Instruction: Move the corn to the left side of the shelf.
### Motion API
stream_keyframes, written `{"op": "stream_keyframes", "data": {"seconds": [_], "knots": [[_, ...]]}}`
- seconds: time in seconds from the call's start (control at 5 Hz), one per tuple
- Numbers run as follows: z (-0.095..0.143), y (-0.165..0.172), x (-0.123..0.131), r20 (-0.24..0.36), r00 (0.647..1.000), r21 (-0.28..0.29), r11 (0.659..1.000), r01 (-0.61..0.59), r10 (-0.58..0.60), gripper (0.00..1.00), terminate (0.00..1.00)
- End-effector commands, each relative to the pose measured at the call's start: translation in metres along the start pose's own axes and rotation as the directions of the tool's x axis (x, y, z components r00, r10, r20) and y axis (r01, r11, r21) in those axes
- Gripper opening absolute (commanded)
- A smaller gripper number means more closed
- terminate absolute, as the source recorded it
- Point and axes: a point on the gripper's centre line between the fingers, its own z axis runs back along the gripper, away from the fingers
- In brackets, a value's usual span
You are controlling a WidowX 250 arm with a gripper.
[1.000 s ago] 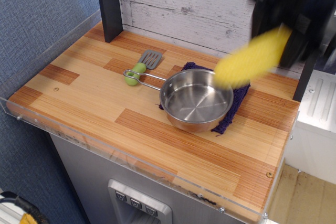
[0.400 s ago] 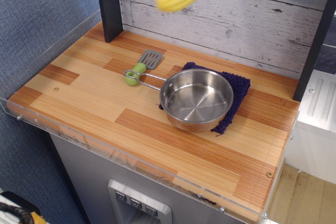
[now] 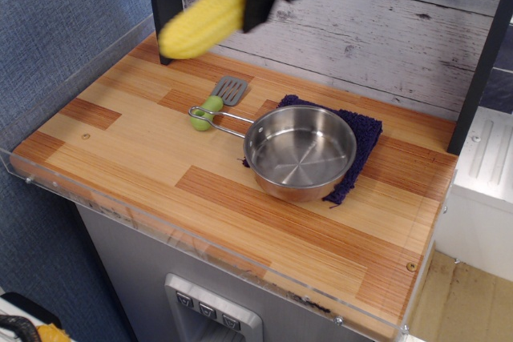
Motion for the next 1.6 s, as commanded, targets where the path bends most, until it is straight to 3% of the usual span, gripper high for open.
{"op": "stream_keyframes", "data": {"seconds": [0.0,0.4,0.8,1.2,1.4], "knots": [[-0.017,0.056,-0.037,0.099,0.994,-0.056,0.997,-0.048,0.053,0.00,0.00],[-0.073,0.101,-0.027,0.072,0.986,-0.117,0.983,-0.144,0.153,0.00,0.00],[-0.122,0.086,-0.012,0.003,0.989,-0.075,0.987,-0.144,0.145,0.00,0.00],[-0.144,0.069,-0.007,-0.079,0.991,-0.097,0.988,-0.119,0.112,0.00,0.00],[-0.139,0.067,-0.008,-0.096,0.986,-0.069,0.987,-0.143,0.136,1.00,0.00]]}}
